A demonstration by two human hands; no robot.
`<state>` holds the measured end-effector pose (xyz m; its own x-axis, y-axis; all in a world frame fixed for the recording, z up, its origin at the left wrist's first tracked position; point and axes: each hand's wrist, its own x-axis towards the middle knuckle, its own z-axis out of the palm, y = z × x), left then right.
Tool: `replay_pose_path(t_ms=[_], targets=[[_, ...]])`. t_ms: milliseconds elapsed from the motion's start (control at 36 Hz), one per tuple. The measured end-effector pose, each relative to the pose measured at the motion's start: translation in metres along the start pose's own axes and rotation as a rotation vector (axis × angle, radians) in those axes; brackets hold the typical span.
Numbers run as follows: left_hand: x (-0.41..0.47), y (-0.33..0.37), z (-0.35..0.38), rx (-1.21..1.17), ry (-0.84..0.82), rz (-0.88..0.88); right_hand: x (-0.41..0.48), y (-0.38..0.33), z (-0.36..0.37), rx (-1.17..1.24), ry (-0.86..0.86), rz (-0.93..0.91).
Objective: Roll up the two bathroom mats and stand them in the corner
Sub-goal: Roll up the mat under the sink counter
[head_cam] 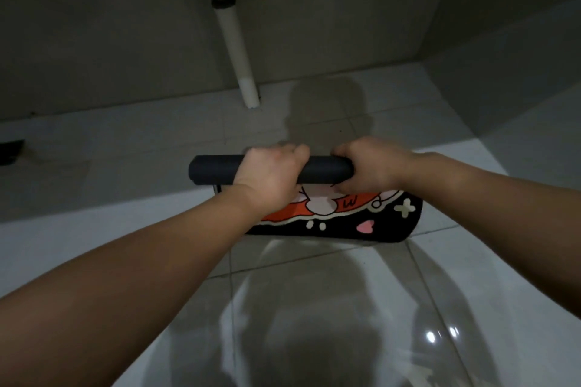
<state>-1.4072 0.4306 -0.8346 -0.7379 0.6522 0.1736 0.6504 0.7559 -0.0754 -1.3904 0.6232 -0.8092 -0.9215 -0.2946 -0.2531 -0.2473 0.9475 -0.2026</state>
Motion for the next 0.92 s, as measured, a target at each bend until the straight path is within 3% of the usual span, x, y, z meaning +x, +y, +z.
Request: replay_pose_path(t_ms=[83, 195, 306, 417, 556, 667, 750, 917], targets=[[0.004, -0.002, 0.003, -0.065, -0.056, -0.019, -0.004, -0.001, 0.004, -0.149, 0.115, -0.036], [0.010, -0.009, 0.006, -0.212, -0.288, -0.096, -0.010, 0.005, 0.023, -0.426, 0.438, -0.228], [0.006, -0.005, 0.002, -0.312, -0.344, -0.088, -0.011, 0.004, 0.031, -0.456, 0.560, -0.265], [0.001, -0.003, -0.002, -0.196, -0.269, -0.020, -0.011, 0.001, 0.032, -0.455, 0.502, -0.266], [-0.009, -0.003, 0.004, -0.028, -0.051, 0.121, -0.013, -0.011, 0.009, -0.164, -0.018, -0.083], [-0.009, 0.001, 0.007, -0.030, 0.022, 0.157, -0.010, -0.010, 0.001, 0.059, -0.182, 0.021], [-0.003, -0.001, 0.005, -0.065, -0.041, 0.118, -0.010, -0.011, 0.002, -0.032, -0.106, 0.017], [0.007, -0.002, -0.001, -0.276, -0.411, -0.006, -0.019, -0.009, 0.019, -0.452, 0.255, -0.213]])
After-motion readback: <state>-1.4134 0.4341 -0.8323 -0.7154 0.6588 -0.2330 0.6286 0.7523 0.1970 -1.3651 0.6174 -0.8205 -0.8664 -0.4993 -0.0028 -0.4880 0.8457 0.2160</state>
